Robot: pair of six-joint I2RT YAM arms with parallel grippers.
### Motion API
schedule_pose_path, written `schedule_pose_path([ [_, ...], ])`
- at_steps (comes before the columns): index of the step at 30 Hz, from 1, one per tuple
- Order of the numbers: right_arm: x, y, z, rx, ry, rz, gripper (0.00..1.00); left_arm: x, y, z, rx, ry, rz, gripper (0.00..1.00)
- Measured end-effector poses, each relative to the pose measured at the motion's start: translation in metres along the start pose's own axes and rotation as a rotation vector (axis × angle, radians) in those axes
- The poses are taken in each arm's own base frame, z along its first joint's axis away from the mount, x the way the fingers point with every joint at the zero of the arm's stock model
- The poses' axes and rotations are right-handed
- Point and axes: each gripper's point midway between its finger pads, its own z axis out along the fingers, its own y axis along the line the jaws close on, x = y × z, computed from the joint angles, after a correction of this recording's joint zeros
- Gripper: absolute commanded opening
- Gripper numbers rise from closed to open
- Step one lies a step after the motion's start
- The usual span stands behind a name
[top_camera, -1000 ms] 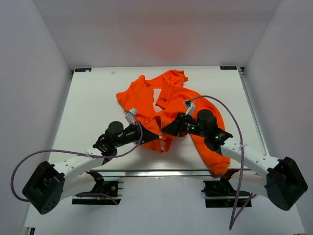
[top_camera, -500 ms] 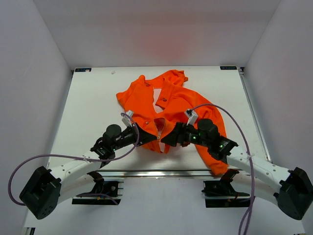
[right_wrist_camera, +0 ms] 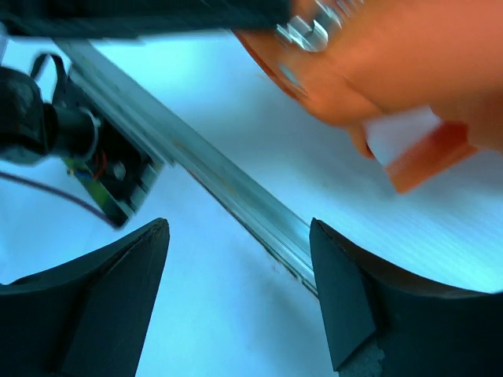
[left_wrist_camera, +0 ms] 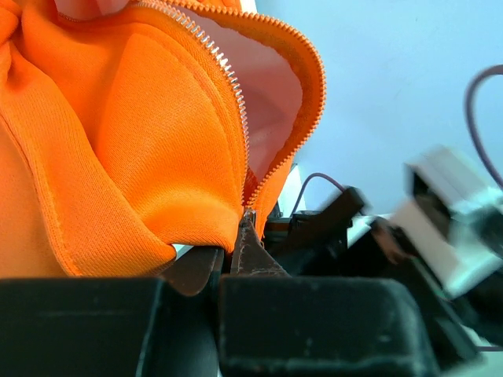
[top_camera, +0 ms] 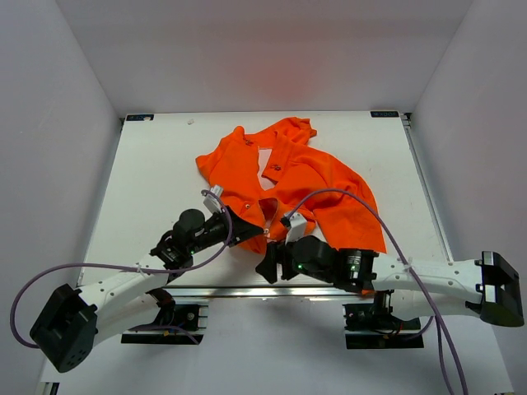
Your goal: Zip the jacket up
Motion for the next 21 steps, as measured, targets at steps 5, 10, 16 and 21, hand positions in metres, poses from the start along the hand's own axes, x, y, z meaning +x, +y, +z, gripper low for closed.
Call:
schedule_pose_path([
  [5,-0.030,0.018,0.006,0.061,-0.153,-0.050,0.60,0.004,-0.001,0.001,-0.001,0.012,-0.012,0.00],
  [10,-0.056,0.015,0.017,0.197,-0.259,-0.065,0.45,0.008,-0.003,0.002,0.002,0.021,-0.019,0.00],
  [16,-0.065,0.002,0.024,0.318,-0.305,-0.072,0.42,0.006,-0.004,0.001,0.003,0.010,-0.021,0.00],
  [21,-0.064,-0.001,0.024,0.356,-0.296,-0.075,0.40,0.006,-0.005,0.001,0.002,0.009,-0.025,0.00],
])
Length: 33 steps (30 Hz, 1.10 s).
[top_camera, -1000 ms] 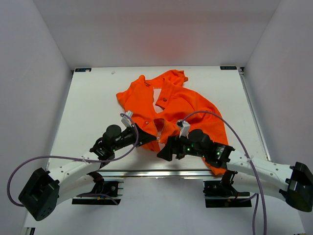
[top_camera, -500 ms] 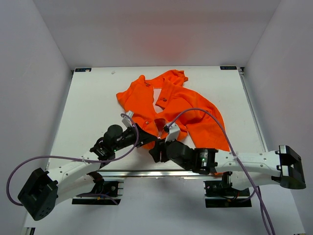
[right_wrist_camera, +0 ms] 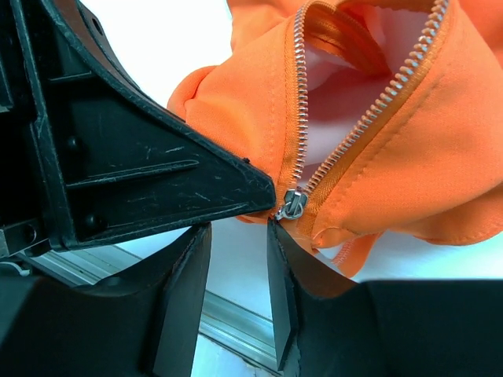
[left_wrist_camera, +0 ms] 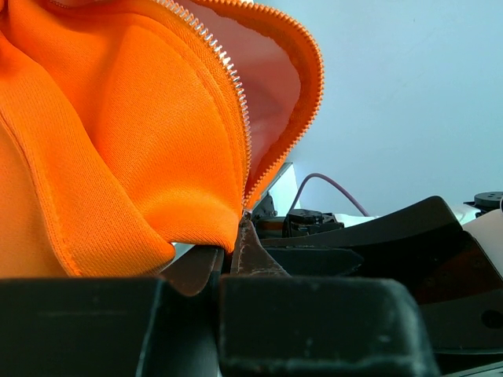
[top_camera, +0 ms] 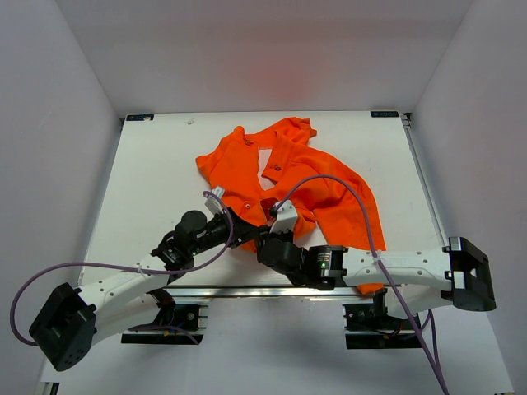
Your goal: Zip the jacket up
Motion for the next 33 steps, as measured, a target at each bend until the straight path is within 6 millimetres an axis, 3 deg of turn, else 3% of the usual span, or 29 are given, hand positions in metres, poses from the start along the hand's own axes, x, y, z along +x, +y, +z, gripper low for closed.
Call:
schedule_pose_path([
  [14,0.016,-0.012,-0.004,0.035,0.063,-0.024,0.42,0.000,0.000,0.001,-0.002,0.001,-0.002,0.00],
  [21,0.012,-0.012,-0.006,0.029,0.048,-0.012,0.43,0.000,0.000,0.001,-0.001,0.002,-0.006,0.00],
  [33,0.016,-0.019,0.005,0.095,0.008,-0.026,0.35,0.000,-0.001,0.001,-0.001,0.002,-0.011,0.00],
])
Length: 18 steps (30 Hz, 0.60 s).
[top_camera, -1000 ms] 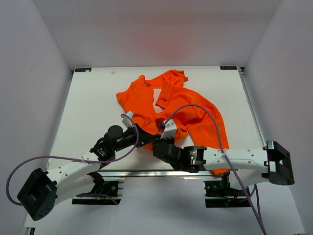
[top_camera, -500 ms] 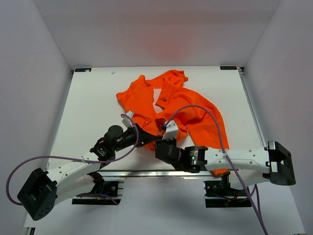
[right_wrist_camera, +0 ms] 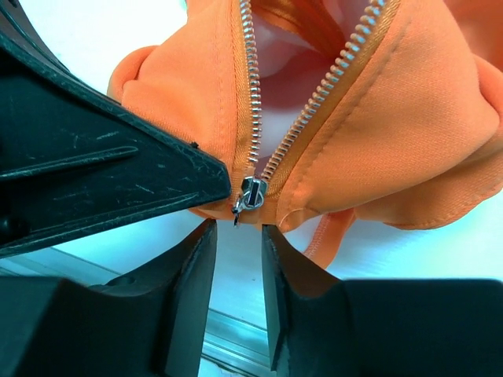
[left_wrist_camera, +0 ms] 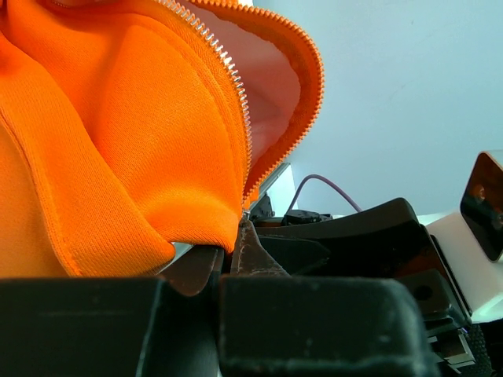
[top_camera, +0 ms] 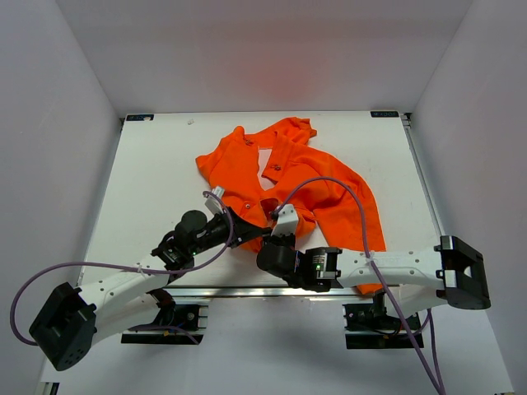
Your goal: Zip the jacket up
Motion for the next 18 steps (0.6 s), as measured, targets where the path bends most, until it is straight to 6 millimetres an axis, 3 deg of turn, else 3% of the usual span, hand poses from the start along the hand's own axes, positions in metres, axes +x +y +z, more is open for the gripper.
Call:
schedule_pose_path([
  [12,-0.012,0.005,0.003,-0.003,-0.057,0.030,0.26,-0.004,-0.006,0.001,0.024,-0.016,0.001,0.00],
  [17,-0.013,0.005,0.004,0.006,-0.067,0.036,0.13,-0.004,-0.006,0.001,0.024,-0.019,0.001,0.00],
  [18,-0.014,0.004,0.004,0.010,-0.070,0.042,0.05,-0.004,-0.006,0.001,0.024,-0.019,0.001,0.00],
])
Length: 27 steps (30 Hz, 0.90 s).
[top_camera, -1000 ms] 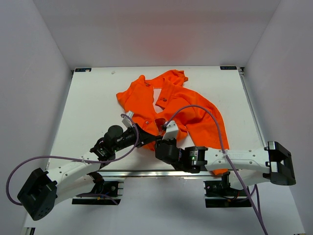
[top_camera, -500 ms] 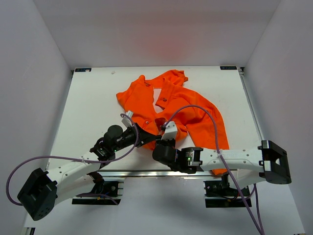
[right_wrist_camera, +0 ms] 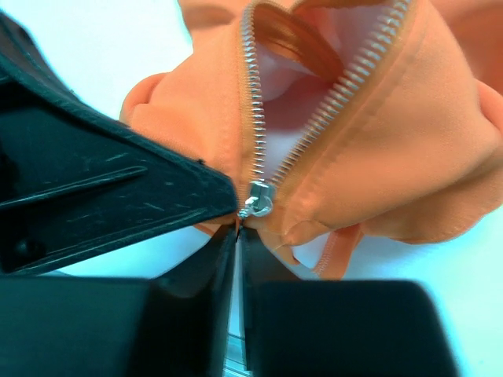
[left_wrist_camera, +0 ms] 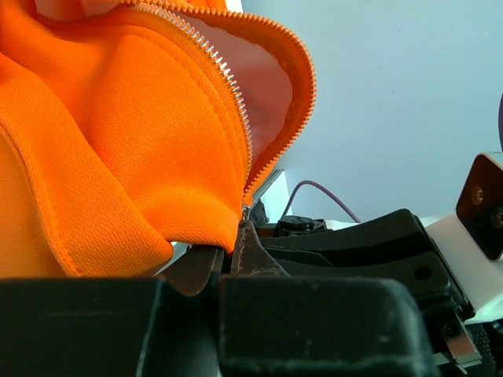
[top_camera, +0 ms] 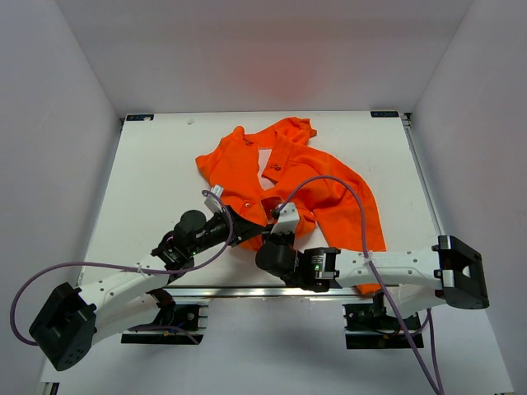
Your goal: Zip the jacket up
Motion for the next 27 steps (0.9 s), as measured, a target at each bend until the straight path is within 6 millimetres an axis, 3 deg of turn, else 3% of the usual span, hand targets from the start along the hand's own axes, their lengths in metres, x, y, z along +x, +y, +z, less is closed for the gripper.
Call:
schedule_pose_path([
  [2,0.000,-0.003,0.000,0.012,-0.004,0.004,0.00,0.000,0.000,0.000,-0.002,-0.003,-0.001,0.00],
  [8,0.002,-0.002,-0.003,0.002,0.017,0.018,0.00,0.001,0.001,0.000,-0.005,0.002,-0.001,0.00],
  [14,0.000,0.001,-0.019,-0.092,0.062,0.044,0.00,0.003,-0.002,0.000,0.005,0.010,0.001,0.00],
  [19,-0.014,0.007,-0.029,-0.172,0.084,0.096,0.00,0.004,-0.001,0.000,0.005,0.013,0.003,0.00],
  [27,-0.031,0.006,-0.028,-0.259,0.124,0.195,0.00,0.005,0.000,0.000,0.000,0.018,0.004,0.00],
])
